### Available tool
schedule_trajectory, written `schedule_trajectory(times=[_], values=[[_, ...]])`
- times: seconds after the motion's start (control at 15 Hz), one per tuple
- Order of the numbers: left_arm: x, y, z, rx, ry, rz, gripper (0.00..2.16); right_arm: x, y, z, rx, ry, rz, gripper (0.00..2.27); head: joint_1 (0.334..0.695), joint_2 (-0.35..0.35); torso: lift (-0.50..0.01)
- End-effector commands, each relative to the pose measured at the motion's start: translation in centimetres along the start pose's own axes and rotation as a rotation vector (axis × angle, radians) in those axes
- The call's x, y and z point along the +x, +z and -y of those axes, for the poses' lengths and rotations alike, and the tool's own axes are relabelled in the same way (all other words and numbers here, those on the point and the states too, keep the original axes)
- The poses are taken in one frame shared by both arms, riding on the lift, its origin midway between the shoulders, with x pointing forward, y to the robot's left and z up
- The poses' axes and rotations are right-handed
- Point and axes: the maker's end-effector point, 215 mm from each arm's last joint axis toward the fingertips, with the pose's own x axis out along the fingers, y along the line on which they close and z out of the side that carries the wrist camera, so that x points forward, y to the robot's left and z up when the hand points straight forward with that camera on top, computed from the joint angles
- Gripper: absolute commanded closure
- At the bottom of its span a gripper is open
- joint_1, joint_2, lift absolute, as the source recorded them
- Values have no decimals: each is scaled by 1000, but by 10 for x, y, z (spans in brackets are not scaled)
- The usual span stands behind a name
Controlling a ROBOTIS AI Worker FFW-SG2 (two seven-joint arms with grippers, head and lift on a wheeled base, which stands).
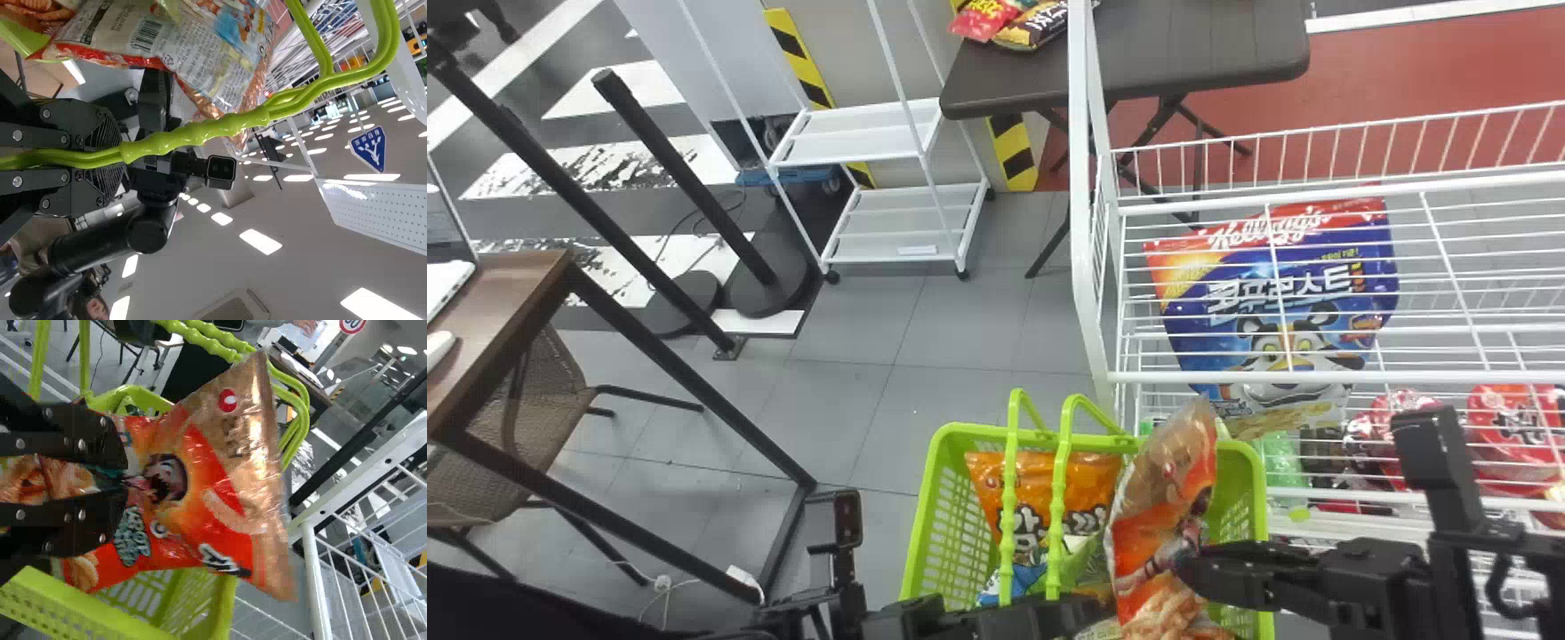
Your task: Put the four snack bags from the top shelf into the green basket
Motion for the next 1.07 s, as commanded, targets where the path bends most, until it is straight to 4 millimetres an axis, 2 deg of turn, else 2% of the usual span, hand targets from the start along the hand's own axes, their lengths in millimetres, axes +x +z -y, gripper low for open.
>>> schedule_trajectory(times=[0.0,0.07,0.2,0.27,0.33,0.4,0.53,0.73,0.87,1.0], values=[[1,0,2,0,-11,0,2145,-30,15,-12,57,32,42,39,695,350,0],[0,0,2,0,-10,-2,2145,-43,21,-17,90,59,57,43,695,350,0],[1,0,2,1,-10,-2,2145,-78,40,-8,100,30,147,39,695,350,0],[0,0,2,0,-10,-2,2145,-93,50,6,76,-19,204,39,695,350,0],[1,0,2,1,-10,-2,2145,-110,63,29,27,-112,281,43,695,328,0],[0,0,3,2,-11,-2,2145,-128,72,51,-25,-211,357,43,695,252,0],[1,0,3,2,-13,-5,2145,-156,83,83,-96,-356,494,43,695,165,0],[3,-1,4,1,-16,-7,2145,-178,73,109,-140,-504,605,43,695,34,0],[3,-2,4,1,-14,-10,2145,-199,63,127,-204,-651,617,43,695,-9,0],[4,-3,4,-2,-16,-9,2145,-216,67,116,-273,-689,674,43,695,-56,0]])
